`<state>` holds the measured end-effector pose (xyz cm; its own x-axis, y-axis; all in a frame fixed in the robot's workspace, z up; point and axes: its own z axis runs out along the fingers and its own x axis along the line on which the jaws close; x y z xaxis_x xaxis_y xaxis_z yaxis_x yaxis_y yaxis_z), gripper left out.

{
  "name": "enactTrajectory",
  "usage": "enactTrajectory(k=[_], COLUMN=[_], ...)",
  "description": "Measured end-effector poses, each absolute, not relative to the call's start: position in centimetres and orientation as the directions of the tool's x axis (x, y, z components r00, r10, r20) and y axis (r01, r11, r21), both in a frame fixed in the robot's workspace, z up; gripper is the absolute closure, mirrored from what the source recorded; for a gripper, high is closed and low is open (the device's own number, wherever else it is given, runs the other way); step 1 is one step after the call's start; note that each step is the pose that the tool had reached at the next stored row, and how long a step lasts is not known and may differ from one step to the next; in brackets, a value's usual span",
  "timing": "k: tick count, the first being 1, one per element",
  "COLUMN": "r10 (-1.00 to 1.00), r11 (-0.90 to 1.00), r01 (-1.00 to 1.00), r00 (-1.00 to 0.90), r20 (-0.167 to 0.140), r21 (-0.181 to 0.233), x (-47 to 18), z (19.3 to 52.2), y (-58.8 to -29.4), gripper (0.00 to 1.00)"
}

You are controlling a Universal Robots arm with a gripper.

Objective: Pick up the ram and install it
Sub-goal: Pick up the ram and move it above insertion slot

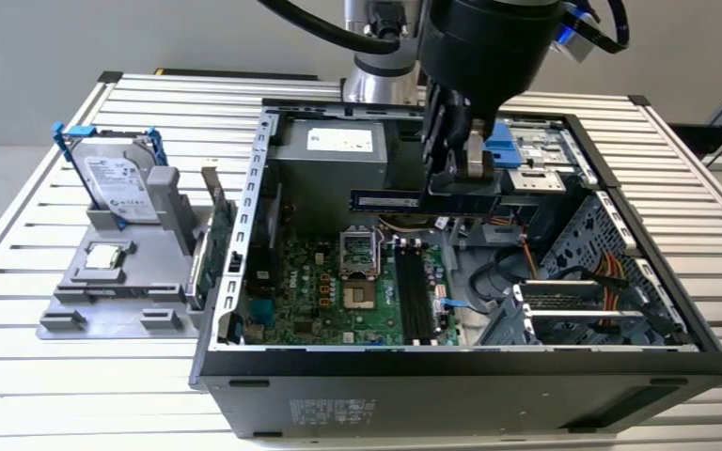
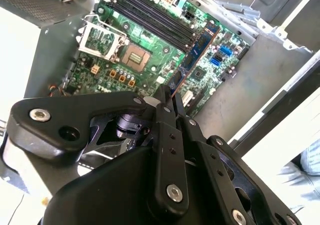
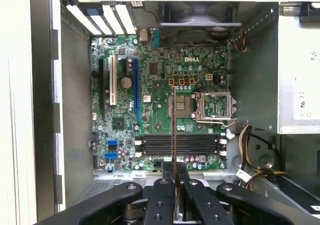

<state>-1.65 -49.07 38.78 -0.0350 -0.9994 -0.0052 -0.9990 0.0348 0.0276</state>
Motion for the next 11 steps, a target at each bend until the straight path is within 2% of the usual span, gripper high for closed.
enactTrajectory(k=[11], r10=[-0.999], r11=[0.054], r01=[-0.998], r00=[-0.054], r20=[-0.005], r21=[0.028], x=[-0.62], z=[38.78], y=[-49.07], gripper=[1.00])
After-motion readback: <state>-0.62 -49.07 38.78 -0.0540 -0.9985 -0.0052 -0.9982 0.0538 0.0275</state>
